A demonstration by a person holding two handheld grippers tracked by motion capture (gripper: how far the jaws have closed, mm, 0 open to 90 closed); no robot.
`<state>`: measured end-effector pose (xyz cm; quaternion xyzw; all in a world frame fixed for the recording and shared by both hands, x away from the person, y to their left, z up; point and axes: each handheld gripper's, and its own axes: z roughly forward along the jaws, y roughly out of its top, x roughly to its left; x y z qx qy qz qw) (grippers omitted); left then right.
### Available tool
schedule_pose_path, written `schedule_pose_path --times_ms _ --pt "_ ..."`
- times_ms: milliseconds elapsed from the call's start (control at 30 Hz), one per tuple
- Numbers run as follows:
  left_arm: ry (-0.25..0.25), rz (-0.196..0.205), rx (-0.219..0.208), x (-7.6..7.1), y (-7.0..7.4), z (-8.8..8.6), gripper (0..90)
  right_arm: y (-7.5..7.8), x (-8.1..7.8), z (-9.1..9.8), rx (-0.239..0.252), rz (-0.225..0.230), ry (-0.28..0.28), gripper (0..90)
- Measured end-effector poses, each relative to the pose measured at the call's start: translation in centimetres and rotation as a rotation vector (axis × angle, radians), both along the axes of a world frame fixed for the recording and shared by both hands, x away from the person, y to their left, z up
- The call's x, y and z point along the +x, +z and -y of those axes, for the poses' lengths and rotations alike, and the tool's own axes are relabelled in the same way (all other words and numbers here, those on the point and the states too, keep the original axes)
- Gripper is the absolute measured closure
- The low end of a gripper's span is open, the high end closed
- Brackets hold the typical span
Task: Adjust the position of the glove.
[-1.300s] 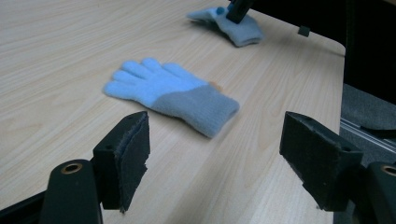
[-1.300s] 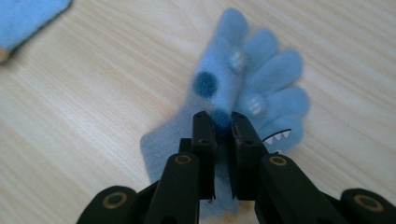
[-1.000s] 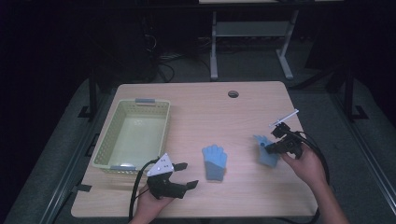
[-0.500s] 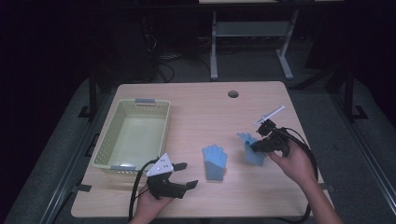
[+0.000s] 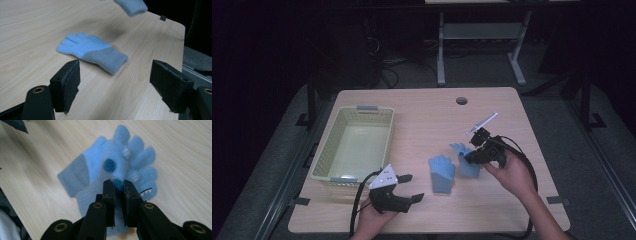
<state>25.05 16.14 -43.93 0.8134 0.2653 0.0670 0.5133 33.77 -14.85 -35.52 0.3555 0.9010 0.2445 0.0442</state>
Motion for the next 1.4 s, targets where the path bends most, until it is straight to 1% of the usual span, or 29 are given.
schedule_pose_path --times_ms 67,133,200,267,300,367,500,633,700,833,967,1133,1267,1333,1400 --pt "0.001 0.002 -0.002 0.0 0.0 -0.1 24.1 -0.2 -0.1 -0.9 0.001 -0.008 0.014 82.0" --pt "0.000 0.002 -0.001 0.0 0.0 -0.1 24.2 -0.2 -0.1 -1.1 -0.001 -0.008 0.021 82.0" --pt "-0.002 0.001 0.000 0.0 0.0 0.0 24.2 -0.5 -0.2 -1.9 -0.006 -0.010 0.033 81.8" --pt "-0.002 0.001 0.000 0.0 0.0 0.0 24.1 -0.7 -0.2 -2.2 -0.005 -0.011 0.037 81.9" --pt "-0.002 0.001 -0.001 0.0 0.0 0.0 24.1 -1.0 -0.2 -2.8 -0.004 -0.020 0.047 81.7" --pt "-0.003 0.002 0.001 0.0 0.1 -0.1 24.2 -1.2 -0.2 -3.3 -0.008 -0.024 0.058 81.6" --pt "-0.002 0.001 0.001 0.0 0.1 -0.2 24.1 -1.6 -0.1 -4.0 -0.004 -0.036 0.067 81.5" --pt "0.002 -0.001 -0.011 0.0 0.1 -0.1 24.1 -2.2 0.0 -4.7 -0.004 -0.043 0.078 81.2" --pt "-0.001 0.002 -0.003 0.0 0.1 -0.1 24.1 -2.5 0.0 -5.0 0.000 -0.049 0.081 81.1" --pt "0.000 -0.001 -0.006 0.0 0.1 -0.1 24.1 -2.9 0.0 -5.7 -0.008 -0.054 0.101 80.9" --pt "0.000 -0.001 -0.009 0.0 0.1 -0.1 24.1 -3.4 0.0 -6.3 -0.016 -0.056 0.107 80.6" --pt "-0.004 0.001 -0.001 0.0 0.1 -0.2 24.1 -3.8 0.0 -6.7 -0.018 -0.066 0.106 80.4" --pt "-0.003 0.002 -0.001 0.0 0.1 -0.1 24.2 -4.1 0.0 -7.0 -0.023 -0.063 0.102 80.1" --pt "-0.002 0.000 -0.005 0.0 0.1 -0.1 24.1 -4.2 -0.1 -7.1 -0.039 -0.053 0.099 80.1" --pt "-0.003 0.000 -0.004 0.0 0.1 -0.1 24.2 -4.3 -0.1 -7.2 -0.037 -0.054 0.093 80.1"
